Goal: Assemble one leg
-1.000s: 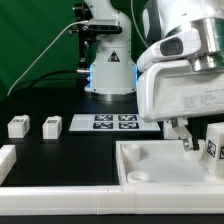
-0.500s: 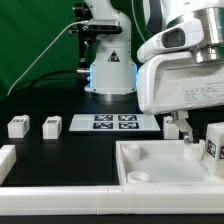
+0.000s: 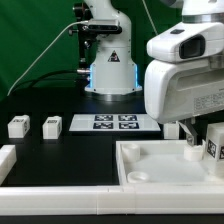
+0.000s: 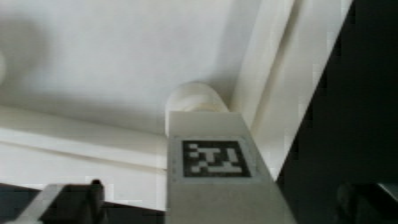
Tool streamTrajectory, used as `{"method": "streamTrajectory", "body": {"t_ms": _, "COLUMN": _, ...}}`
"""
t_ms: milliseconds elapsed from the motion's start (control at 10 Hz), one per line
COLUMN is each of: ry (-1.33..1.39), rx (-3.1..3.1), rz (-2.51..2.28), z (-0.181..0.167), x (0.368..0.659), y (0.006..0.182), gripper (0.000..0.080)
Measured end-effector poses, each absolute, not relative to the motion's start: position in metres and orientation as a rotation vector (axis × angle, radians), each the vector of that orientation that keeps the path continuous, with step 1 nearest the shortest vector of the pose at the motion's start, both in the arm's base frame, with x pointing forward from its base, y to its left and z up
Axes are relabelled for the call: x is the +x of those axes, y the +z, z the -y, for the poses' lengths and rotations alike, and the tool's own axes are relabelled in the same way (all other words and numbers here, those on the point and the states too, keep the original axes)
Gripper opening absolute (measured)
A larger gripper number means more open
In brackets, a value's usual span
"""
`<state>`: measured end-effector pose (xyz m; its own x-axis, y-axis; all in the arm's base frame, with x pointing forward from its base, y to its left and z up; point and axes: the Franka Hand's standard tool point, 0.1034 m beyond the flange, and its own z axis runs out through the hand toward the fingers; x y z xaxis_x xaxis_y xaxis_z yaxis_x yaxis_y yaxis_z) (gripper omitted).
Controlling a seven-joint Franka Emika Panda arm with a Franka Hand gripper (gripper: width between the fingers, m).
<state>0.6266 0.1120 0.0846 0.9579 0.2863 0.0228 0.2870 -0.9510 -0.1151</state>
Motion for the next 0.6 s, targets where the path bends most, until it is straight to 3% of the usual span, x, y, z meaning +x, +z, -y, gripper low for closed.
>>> {"method": "streamTrajectory", "body": {"t_ms": 600, "ry": 0.001, "rx": -2.991, "rz": 0.439, "z": -0.1129, "x": 0.6248, "y": 0.0805, "gripper": 0.0649}}
